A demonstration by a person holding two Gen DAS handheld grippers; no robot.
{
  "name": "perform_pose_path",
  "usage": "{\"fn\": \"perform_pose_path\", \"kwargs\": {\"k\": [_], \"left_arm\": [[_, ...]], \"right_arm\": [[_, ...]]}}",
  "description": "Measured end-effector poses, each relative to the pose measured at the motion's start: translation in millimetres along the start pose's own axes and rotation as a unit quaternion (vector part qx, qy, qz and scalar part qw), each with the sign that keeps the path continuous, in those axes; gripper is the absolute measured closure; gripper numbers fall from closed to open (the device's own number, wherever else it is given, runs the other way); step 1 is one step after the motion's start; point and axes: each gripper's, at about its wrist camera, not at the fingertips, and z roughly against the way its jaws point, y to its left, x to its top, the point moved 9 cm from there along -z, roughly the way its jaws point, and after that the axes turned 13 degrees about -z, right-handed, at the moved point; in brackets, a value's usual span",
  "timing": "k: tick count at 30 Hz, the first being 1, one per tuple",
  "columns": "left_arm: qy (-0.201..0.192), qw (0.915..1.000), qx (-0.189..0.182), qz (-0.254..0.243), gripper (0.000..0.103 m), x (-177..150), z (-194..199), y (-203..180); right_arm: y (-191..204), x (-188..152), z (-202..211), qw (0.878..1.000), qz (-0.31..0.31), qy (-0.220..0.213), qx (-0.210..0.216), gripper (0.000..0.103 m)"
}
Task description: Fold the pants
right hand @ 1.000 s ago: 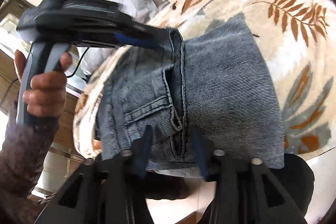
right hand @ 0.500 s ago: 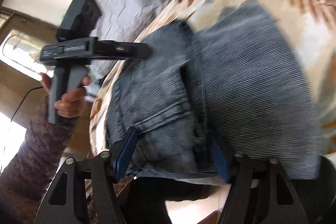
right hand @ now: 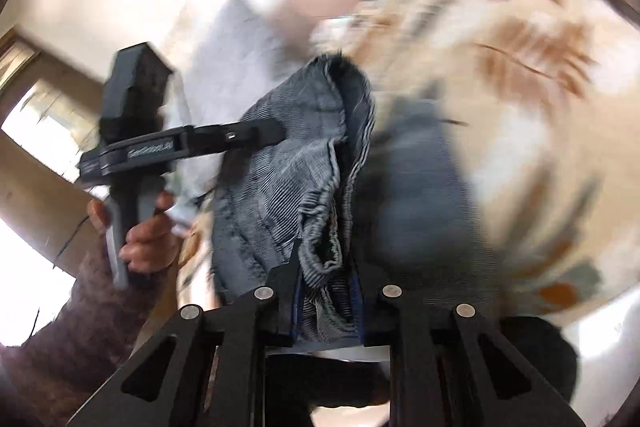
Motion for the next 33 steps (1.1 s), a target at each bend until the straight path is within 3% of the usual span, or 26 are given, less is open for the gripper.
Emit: {"fn": "perform_pose_path", "kwargs": {"k": [3, 4, 8, 9, 10, 12, 16, 20, 23, 24, 25, 26, 29, 32, 33], "left_arm": [[0.025, 0.9983, 0.052, 0.01, 0.037, -1.7, -31.5, 2.5], [0.022, 0.9981, 0.056, 0.017, 0.037, -1.6, -31.8, 4.2], [-0.006, 0.9971, 0.005, 0.075, 0.037, -3.3, 0.8, 16.4], [-0.023, 0.995, -0.01, 0.097, 0.037, -4.7, 16.2, 22.9], [-0.041, 0.9923, -0.016, 0.116, 0.036, -6.8, 29.9, 29.7], [-0.065, 0.9861, -0.006, 0.153, 0.028, -20.6, 53.6, 49.3], [-0.064, 0.974, 0.016, 0.217, 0.026, -74.9, 59.5, 76.0], [-0.041, 0.9532, -0.045, 0.296, 0.026, -122.0, 27.2, 82.2], [-0.04, 0.9392, -0.078, 0.332, 0.026, -131.6, 10.8, 75.2], [-0.041, 0.9354, -0.087, 0.34, 0.026, -132.1, 7.9, 72.8], [-0.042, 0.9332, -0.093, 0.344, 0.026, -130.6, 8.3, 70.6], [-0.046, 0.9315, -0.098, 0.347, 0.027, -128.3, 11.1, 66.9], [-0.07, 0.9346, -0.101, 0.334, 0.028, -109.5, 24.9, 52.5], [-0.073, 0.9467, -0.047, 0.31, 0.028, -96.9, 24.1, 49.6], [-0.067, 0.9519, -0.016, 0.299, 0.028, -92.9, 17.2, 51.4]], "right_arm": [[-43.7, 0.5, -6.3, 0.998, -0.035, 0.003, -0.054, 0.09], [-48.4, -1.2, -6.9, 0.998, -0.044, 0.009, -0.052, 0.088], [-34.5, 4.0, 10.9, 0.999, -0.02, -0.004, -0.031, 0.082], [-28.5, 11.9, 16.1, 1.0, -0.014, -0.013, -0.022, 0.071], [-22.5, 23.0, 17.1, 1.0, -0.011, -0.019, -0.013, 0.057], [-6.8, 46.3, 8.7, 0.999, -0.005, -0.03, -0.008, 0.047], [11.9, 70.6, -29.7, 1.0, 0.004, -0.006, 0.01, 0.047], [23.7, 81.1, -70.2, 0.999, 0.01, 0.022, 0.024, 0.048], [13.7, 78.0, -97.8, 0.999, 0.014, 0.032, -0.015, 0.047], [11.3, 78.2, -103.2, 0.999, 0.004, 0.033, -0.008, 0.051], [12.8, 78.7, -104.1, 0.999, -0.003, 0.035, 0.009, 0.077], [16.2, 77.9, -101.9, 0.999, -0.005, 0.04, 0.027, 0.092], [34.4, 76.1, -83.1, 0.997, 0.005, 0.052, 0.062, 0.094], [52.0, 84.0, -62.0, 0.997, 0.057, 0.028, 0.038, 0.094], [48.4, 89.4, -60.8, 0.997, 0.074, 0.018, 0.012, 0.094]]}}
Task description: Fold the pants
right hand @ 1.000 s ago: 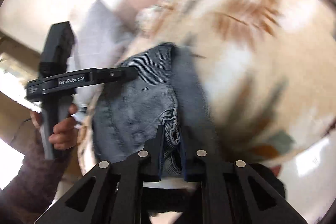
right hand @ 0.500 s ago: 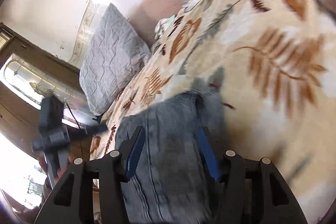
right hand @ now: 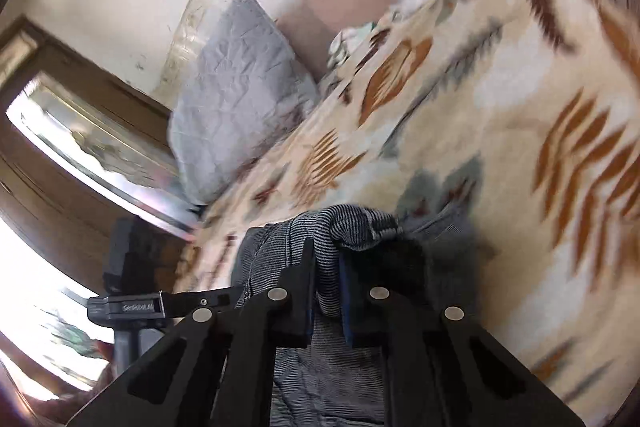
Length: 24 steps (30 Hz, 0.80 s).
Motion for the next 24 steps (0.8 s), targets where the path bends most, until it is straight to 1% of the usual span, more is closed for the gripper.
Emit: {"fn": "perform_pose_path", "kwargs": {"k": [2, 3, 4, 5, 7, 9, 11, 12, 13, 16, 18, 21, 22, 24], "left_arm": [[0.012, 0.999, 0.04, -0.019, 0.028, 2.6, -18.4, 2.3], [0.023, 0.9977, 0.06, -0.023, 0.027, 0.5, -27.8, 4.4], [0.025, 0.9969, 0.07, -0.024, 0.027, -1.0, -30.4, 5.1], [0.02, 0.9966, 0.076, -0.025, 0.028, -0.7, -27.6, 4.3], [0.009, 0.9966, 0.077, -0.025, 0.028, -1.0, -16.9, 2.9], [0.003, 0.9961, 0.083, -0.028, 0.028, -3.4, -6.3, 4.0], [-0.009, 0.9954, 0.09, -0.032, 0.028, -6.1, 4.3, 4.9], [-0.014, 0.9943, 0.099, -0.035, 0.028, -7.7, 7.3, 5.5], [-0.018, 0.9931, 0.109, -0.038, 0.028, -8.2, 10.9, 5.1], [-0.029, 0.9914, 0.12, -0.044, 0.028, -11.8, 20.9, 6.6], [-0.03, 0.991, 0.124, -0.042, 0.028, -12.4, 23.2, 8.2], [-0.032, 0.9913, 0.122, -0.037, 0.028, -24.2, 31.2, 11.2], [-0.029, 0.992, 0.118, -0.035, 0.028, -31.1, 32.9, 12.7], [-0.006, 0.9958, 0.087, -0.029, 0.027, -50.2, 27.6, 12.3]], "right_arm": [[-19.7, 2.0, -9.0, 0.998, 0.021, 0.001, -0.062, 0.094], [-34.4, -1.2, -21.7, 0.996, 0.019, 0.017, -0.09, 0.093], [-47.8, -6.1, -35.1, 0.993, 0.019, 0.034, -0.115, 0.092], [-50.8, -7.5, -37.9, 0.992, 0.018, 0.033, -0.119, 0.091], [-42.7, -5.7, -31.3, 0.995, 0.011, 0.022, -0.099, 0.083], [-35.1, -5.9, -17.7, 0.997, -0.002, 0.019, -0.073, 0.081], [-32.9, -9.6, -4.2, 0.998, -0.012, 0.022, -0.058, 0.073], [-33.0, -13.7, 4.4, 0.998, -0.014, 0.023, -0.054, 0.065], [-33.4, -16.8, 9.4, 0.998, -0.017, 0.025, -0.051, 0.061], [-36.6, -36.1, 22.2, 0.998, -0.023, 0.038, -0.047, 0.058], [-37.8, -45.5, 23.3, 0.997, -0.022, 0.046, -0.053, 0.054], [-41.2, -58.9, 19.4, 0.996, -0.027, 0.058, -0.058, 0.052], [-42.9, -62.2, 17.2, 0.996, -0.028, 0.061, -0.061, 0.05], [-47.0, -67.6, 14.1, 0.995, -0.027, 0.062, -0.068, 0.05]]}}
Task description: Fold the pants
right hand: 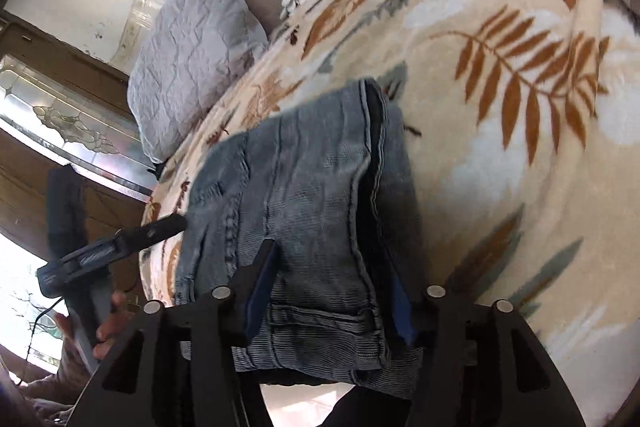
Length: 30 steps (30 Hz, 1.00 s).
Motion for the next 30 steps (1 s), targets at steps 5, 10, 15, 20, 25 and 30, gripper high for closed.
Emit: {"fn": "perform_pose_path", "kwargs": {"k": [5, 10, 15, 20, 25, 30], "left_arm": [[0.036, 0.9966, -0.07, 0.026, 0.027, -29.5, -11.4, -11.5], [0.051, 0.9961, -0.071, 0.013, 0.025, -30.0, -26.4, -23.6], [0.039, 0.9964, -0.075, 0.01, 0.026, -25.9, -17.3, -21.1], [-0.021, 0.998, -0.05, 0.033, 0.026, 7.2, 5.5, 6.4], [0.011, 0.9972, -0.047, 0.057, 0.026, 30.6, -22.4, 17.5], [0.004, 0.9994, -0.007, 0.033, 0.026, 41.2, -36.7, 11.8]], "right_arm": [[18.5, -5.4, 2.1, 0.999, 0.051, 0.001, -0.014, 0.089], [7.6, -12.1, 23.4, 0.994, 0.091, -0.019, -0.062, 0.097], [-26.0, -18.2, 15.1, 0.997, 0.041, -0.001, -0.069, 0.088], [-13.8, 17.4, 40.5, 0.998, 0.009, -0.05, -0.022, 0.053], [0.7, 48.6, 12.3, 0.998, -0.004, -0.052, -0.02, 0.049], [20.9, 65.4, -19.0, 0.997, 0.044, -0.046, -0.048, 0.085]]}}
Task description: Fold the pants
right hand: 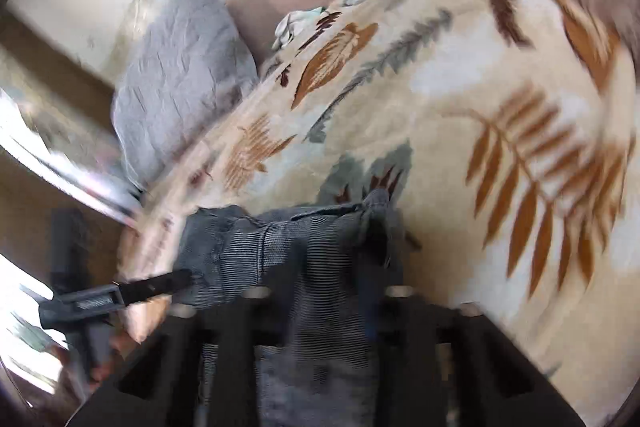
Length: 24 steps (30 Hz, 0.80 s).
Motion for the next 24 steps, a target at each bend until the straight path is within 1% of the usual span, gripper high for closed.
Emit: {"fn": "perform_pose_path", "kwargs": {"k": [1, 2, 3, 5, 6, 9, 11, 13, 14, 17, 19, 21, 24], "left_arm": [[0.006, 1.0, 0.004, 0.0, 0.025, -0.7, -5.0, 0.6], [0.01, 0.9999, -0.001, 0.01, 0.025, -1.8, -8.6, 1.5], [0.008, 0.9998, -0.006, 0.018, 0.026, -2.5, -7.4, 3.2], [0.005, 0.9997, -0.008, 0.02, 0.026, -1.8, -5.0, 4.4], [0.005, 0.9998, -0.006, 0.018, 0.026, -1.6, -3.5, 4.7], [0.002, 0.9998, -0.004, 0.019, 0.026, -2.6, 0.5, 4.4], [0.0, 0.9998, -0.002, 0.018, 0.026, -4.3, 3.3, 3.8], [-0.002, 0.9999, 0.001, 0.016, 0.026, -5.5, 6.4, 4.3], [-0.003, 0.9999, 0.001, 0.016, 0.026, -5.5, 8.2, 4.7], [-0.012, 0.9995, -0.01, 0.027, 0.026, -8.7, 20.8, 13.9], [-0.015, 0.9988, -0.022, 0.042, 0.026, -13.5, 28.0, 24.1], [-0.005, 0.9972, -0.042, 0.061, 0.026, -20.4, 29.0, 31.6], [0.014, 0.9935, -0.076, 0.084, 0.026, -32.0, 22.0, 33.1]], "right_arm": [[-3.0, -0.5, -8.7, 1.0, 0.013, 0.008, -0.023, 0.087], [-7.2, -1.8, -16.2, 0.999, 0.021, 0.015, -0.041, 0.089], [-10.5, -2.8, -20.4, 0.998, 0.025, 0.02, -0.05, 0.089], [-7.9, -0.9, -16.8, 0.999, 0.021, 0.016, -0.042, 0.086], [-6.7, 0.0, -11.7, 0.999, 0.018, 0.011, -0.036, 0.082], [-10.5, 0.8, 0.7, 1.0, 0.003, 0.005, -0.03, 0.081], [-14.2, -1.5, 9.1, 1.0, -0.008, 0.005, -0.026, 0.074], [-18.4, -5.8, 18.1, 1.0, -0.014, 0.004, -0.027, 0.063], [-19.5, -7.5, 20.5, 1.0, -0.015, 0.004, -0.027, 0.061], [-23.9, -10.6, 26.8, 0.999, -0.021, 0.004, -0.029, 0.057], [-28.4, -12.1, 30.5, 0.999, -0.032, 0.003, -0.025, 0.05], [-31.2, -15.0, 30.3, 0.999, -0.044, 0.009, -0.013, 0.046], [-33.4, -19.8, 20.9, 0.998, -0.051, 0.021, -0.009, 0.046]]}}
